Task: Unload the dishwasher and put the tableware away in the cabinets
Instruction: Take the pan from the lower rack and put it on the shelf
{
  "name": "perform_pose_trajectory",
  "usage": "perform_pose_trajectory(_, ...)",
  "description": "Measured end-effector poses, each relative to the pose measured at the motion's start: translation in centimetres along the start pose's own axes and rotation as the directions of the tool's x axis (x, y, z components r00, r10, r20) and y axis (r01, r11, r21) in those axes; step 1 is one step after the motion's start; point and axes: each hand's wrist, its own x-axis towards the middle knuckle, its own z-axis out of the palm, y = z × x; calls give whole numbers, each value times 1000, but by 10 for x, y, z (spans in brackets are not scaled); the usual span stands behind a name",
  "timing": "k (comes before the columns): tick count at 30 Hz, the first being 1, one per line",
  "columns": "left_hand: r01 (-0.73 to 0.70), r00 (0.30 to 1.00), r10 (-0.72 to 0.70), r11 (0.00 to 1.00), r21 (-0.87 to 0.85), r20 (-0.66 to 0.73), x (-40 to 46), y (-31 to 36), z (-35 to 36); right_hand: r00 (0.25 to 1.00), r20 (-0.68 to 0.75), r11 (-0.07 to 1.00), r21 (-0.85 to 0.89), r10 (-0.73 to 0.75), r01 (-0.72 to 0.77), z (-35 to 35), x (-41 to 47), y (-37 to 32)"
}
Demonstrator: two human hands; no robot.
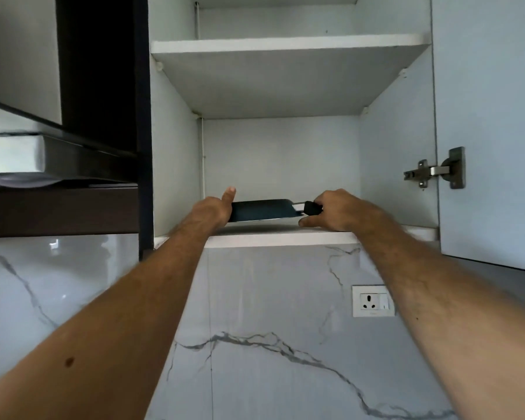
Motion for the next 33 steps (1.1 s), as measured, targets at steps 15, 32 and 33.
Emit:
perform_pose_trajectory(15, -35, 982, 20, 997, 75, 187, 28, -10, 4, 991, 132, 996, 80, 37, -48, 20, 47, -16)
perform_pose_trajectory(32, -35, 981, 19, 996, 78, 195, 34, -10, 9, 997, 67, 993, 115, -48, 40, 23, 37, -14)
perform_pose_trajectory(33, -35, 980, 18, 996, 82, 197, 34, -9, 9, 996, 74, 993, 113, -53, 44, 23, 38, -14)
